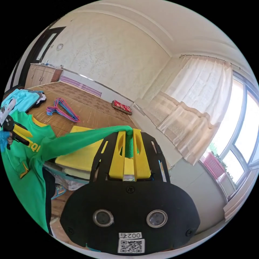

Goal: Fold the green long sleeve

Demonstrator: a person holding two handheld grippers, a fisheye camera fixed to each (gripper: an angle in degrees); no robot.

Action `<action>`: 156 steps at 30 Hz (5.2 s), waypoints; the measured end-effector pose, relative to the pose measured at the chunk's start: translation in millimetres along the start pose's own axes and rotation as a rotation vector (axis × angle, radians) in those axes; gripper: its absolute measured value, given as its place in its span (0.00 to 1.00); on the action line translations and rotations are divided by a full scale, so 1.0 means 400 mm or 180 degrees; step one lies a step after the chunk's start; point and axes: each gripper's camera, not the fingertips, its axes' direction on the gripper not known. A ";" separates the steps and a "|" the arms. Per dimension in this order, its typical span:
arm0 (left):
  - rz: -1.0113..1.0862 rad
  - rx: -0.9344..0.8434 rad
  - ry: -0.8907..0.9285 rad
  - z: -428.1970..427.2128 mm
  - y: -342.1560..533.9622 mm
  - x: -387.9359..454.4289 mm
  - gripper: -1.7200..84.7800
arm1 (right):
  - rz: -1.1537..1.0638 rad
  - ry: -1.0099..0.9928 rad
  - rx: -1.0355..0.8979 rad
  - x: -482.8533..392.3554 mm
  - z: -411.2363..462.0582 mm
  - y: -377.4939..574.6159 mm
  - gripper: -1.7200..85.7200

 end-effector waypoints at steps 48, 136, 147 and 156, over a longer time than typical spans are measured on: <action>-0.0734 -0.0359 -0.1137 0.284 -0.408 -0.208 0.06 | 0.0283 -0.0627 -0.0364 0.205 0.047 0.203 0.10; 0.0192 -0.0540 -0.0105 0.266 -0.287 0.008 0.07 | 0.0006 -0.1916 -0.1461 -0.017 0.249 -0.068 0.09; 0.0552 -0.0167 0.0257 -0.010 -0.077 0.004 0.09 | -0.0102 -0.2300 -0.0981 -0.028 0.093 -0.206 0.01; 0.0901 0.0237 0.1178 -0.141 0.118 0.059 0.18 | -0.0240 -0.3137 -0.0542 -0.226 0.050 -0.372 0.01</action>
